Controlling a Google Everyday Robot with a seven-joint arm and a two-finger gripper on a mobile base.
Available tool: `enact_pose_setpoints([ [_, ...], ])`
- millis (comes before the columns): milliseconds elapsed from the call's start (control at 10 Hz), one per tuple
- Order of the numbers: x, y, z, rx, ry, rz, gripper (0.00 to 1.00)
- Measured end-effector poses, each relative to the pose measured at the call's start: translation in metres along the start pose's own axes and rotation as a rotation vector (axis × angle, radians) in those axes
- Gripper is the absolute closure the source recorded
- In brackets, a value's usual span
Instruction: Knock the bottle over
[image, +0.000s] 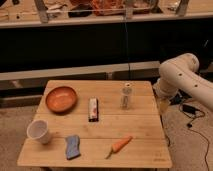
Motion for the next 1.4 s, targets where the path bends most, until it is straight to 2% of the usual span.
enact_pose_setpoints([
  [500,-0.018,-0.029,0.005,0.034,0.008,-0.042,0.20],
  [1200,-0.031,-0.053,0.012,0.048,0.006,-0.079,0.20],
  [1400,-0.043,-0.062,0.014,0.050,0.002,-0.099,0.20],
])
